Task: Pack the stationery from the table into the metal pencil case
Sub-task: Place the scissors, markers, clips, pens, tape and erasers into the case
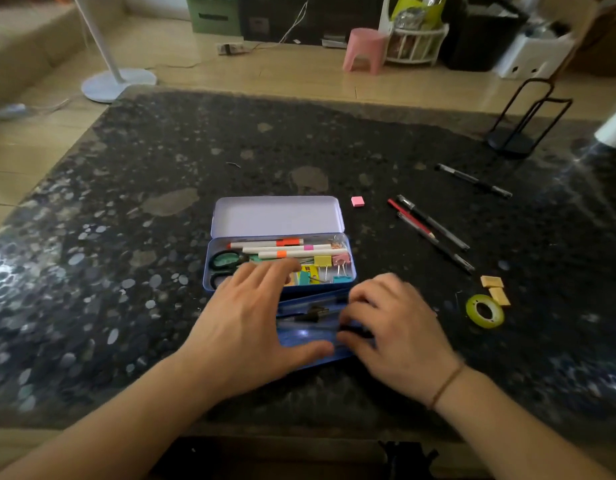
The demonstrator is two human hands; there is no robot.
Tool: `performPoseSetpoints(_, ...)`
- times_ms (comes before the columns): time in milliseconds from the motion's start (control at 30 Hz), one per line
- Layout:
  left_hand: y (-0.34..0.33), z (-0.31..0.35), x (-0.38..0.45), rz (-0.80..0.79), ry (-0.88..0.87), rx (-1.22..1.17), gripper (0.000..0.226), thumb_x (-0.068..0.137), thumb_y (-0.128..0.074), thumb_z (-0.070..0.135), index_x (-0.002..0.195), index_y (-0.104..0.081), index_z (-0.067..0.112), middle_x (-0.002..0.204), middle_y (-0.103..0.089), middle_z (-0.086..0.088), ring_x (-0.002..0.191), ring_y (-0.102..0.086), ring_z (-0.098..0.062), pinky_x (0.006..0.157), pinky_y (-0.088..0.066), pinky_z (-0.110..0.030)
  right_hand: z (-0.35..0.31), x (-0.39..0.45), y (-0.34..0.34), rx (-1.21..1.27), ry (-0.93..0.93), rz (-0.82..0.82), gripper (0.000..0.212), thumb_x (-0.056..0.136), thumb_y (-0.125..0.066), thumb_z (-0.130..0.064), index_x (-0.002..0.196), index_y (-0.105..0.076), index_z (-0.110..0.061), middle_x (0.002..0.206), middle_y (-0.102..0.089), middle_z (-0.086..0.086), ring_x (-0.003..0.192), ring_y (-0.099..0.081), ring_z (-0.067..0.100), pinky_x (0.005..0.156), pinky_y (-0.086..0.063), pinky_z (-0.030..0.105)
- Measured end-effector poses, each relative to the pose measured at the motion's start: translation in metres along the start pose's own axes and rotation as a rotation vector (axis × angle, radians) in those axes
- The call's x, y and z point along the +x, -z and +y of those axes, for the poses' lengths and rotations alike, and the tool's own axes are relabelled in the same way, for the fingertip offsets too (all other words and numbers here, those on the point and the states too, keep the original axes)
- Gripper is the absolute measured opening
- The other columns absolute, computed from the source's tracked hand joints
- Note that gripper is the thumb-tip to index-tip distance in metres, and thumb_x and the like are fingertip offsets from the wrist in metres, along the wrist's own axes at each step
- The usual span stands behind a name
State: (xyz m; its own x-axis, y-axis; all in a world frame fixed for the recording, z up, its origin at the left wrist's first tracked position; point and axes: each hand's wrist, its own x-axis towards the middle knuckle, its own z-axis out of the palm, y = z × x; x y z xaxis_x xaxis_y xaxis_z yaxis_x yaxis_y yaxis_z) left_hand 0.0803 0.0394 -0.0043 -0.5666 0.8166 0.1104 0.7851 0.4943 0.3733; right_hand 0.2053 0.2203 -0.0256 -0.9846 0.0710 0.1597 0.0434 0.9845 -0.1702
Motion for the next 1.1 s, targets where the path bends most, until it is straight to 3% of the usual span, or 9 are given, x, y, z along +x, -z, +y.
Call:
performPoseSetpoints(133,-0.014,0.008,-0.007,-0.109,-0.028,0.169,0.093,0.063,-0.054,0.08,0.137,-0.025,0.031,0.138,-0.04,0.011,0.124,-0.043,-0.016,0.103,-0.04,-0.035,0.019,0.011,-0.002,0.032,-0.039,0.07,0.033,0.084,-0.049,-0.057,0.094,-0.065,-0.031,0.096,-0.06,-0.011,0.093,-0.05,0.012,0.074,-0.044,0.033)
performPoseSetpoints(233,-0.018,0.007,-0.012,-0.121,-0.069,0.197,0.083,0.069,-0.056,0.072,0.135,-0.029,0.03,0.137,-0.04,0.008,0.122,-0.044,-0.017,0.101,-0.042,-0.035,0.076,0.011,0.008,-0.08,-0.446,0.242,0.028,0.083,-0.06,-0.042,0.104,-0.066,-0.024,0.104,-0.065,0.001,0.096,-0.053,0.025,0.08,-0.046,0.038)
performPoseSetpoints(367,-0.018,-0.002,-0.017,-0.153,-0.058,0.171,0.083,0.07,-0.055,0.072,0.136,-0.026,0.031,0.137,-0.036,0.011,0.125,-0.039,-0.015,0.106,-0.037,-0.032,0.115,0.005,0.016,-0.345,-0.954,-0.039,0.037,0.089,-0.054,-0.046,0.117,-0.062,-0.024,0.115,-0.061,0.006,0.107,-0.047,0.031,0.087,-0.042,0.042)
performPoseSetpoints(500,-0.013,-0.002,-0.013,-0.192,-0.061,0.118,0.087,0.07,-0.059,0.073,0.139,-0.026,0.032,0.138,-0.035,0.014,0.127,-0.035,-0.011,0.107,-0.033,-0.027,0.112,0.005,0.017,-0.404,-0.803,0.111,0.025,0.091,-0.052,-0.041,0.1,-0.069,-0.026,0.098,-0.065,0.001,0.097,-0.046,0.029,0.08,-0.038,0.041)
performPoseSetpoints(600,0.005,0.003,-0.005,-0.113,-0.004,0.03,0.083,0.067,-0.051,0.08,0.133,-0.03,0.035,0.131,-0.041,0.018,0.118,-0.043,-0.005,0.098,-0.043,-0.025,0.081,0.002,0.024,-0.139,-0.38,0.277,0.021,0.088,-0.055,-0.038,0.088,-0.072,-0.025,0.087,-0.067,-0.003,0.085,-0.052,0.026,0.071,-0.044,0.04)
performPoseSetpoints(700,0.02,0.006,0.005,0.026,0.041,-0.037,0.076,0.064,-0.043,0.085,0.122,-0.037,0.035,0.111,-0.045,0.02,0.101,-0.048,-0.002,0.085,-0.047,-0.022,0.036,-0.004,0.017,-0.06,-0.131,0.096,0.016,0.086,-0.055,-0.041,0.086,-0.068,-0.032,0.084,-0.063,-0.012,0.08,-0.053,0.016,0.065,-0.042,0.035)
performPoseSetpoints(800,0.014,0.008,0.008,-0.09,-0.045,0.059,0.087,0.061,-0.045,0.088,0.129,-0.033,0.035,0.124,-0.045,0.017,0.114,-0.043,-0.006,0.097,-0.042,-0.028,0.019,-0.002,0.003,-0.043,-0.046,-0.026,0.026,0.084,-0.048,-0.051,0.087,-0.067,-0.034,0.083,-0.061,-0.014,0.079,-0.052,0.012,0.062,-0.04,0.031)
performPoseSetpoints(967,-0.013,0.011,0.0,-0.239,-0.149,0.237,0.092,0.067,-0.054,0.076,0.141,-0.023,0.031,0.139,-0.039,0.01,0.125,-0.038,-0.018,0.104,-0.036,-0.037,0.087,0.017,0.006,0.004,-0.369,0.264,0.033,0.086,-0.051,-0.05,0.1,-0.068,-0.025,0.098,-0.066,-0.002,0.09,-0.054,0.022,0.078,-0.045,0.036)
performPoseSetpoints(1100,-0.018,0.007,0.0,-0.209,-0.151,0.197,0.085,0.07,-0.062,0.067,0.139,-0.026,0.032,0.137,-0.04,0.01,0.125,-0.038,-0.018,0.104,-0.036,-0.038,0.138,0.017,0.008,-0.182,-0.911,0.033,0.048,0.088,-0.056,-0.042,0.131,-0.054,-0.02,0.131,-0.054,0.008,0.116,-0.043,0.035,0.092,-0.042,0.044)
